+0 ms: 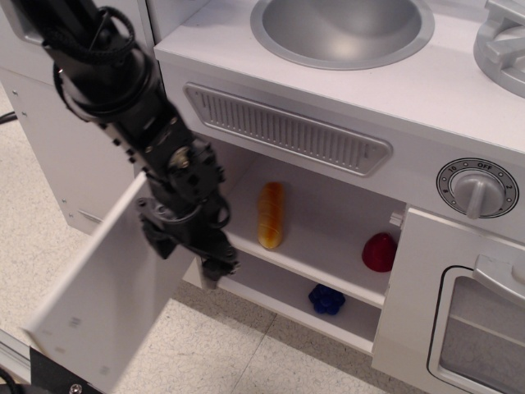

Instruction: Open cabinet

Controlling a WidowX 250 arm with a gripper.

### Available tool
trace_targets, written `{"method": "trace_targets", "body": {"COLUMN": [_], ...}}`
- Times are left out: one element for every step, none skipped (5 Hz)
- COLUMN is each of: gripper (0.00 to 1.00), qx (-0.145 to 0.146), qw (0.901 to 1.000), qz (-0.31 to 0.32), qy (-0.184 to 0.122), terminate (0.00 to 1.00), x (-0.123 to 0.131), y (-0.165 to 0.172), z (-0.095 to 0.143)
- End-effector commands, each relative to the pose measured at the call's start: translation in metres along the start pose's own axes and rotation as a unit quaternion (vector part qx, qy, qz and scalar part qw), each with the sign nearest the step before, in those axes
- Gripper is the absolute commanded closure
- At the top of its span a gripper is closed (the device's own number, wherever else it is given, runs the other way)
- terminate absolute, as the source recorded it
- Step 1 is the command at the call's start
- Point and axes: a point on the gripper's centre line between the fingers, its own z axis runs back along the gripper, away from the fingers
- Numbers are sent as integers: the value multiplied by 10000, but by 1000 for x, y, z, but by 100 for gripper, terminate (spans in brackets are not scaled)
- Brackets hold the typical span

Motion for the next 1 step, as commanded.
{"method": "trace_targets", "body": {"gripper": [0], "qx": [38], "qw": [9999], "qz": [19], "qy": [-112], "terminate": [100], "x": [3], "y": [1], "z": [10]}}
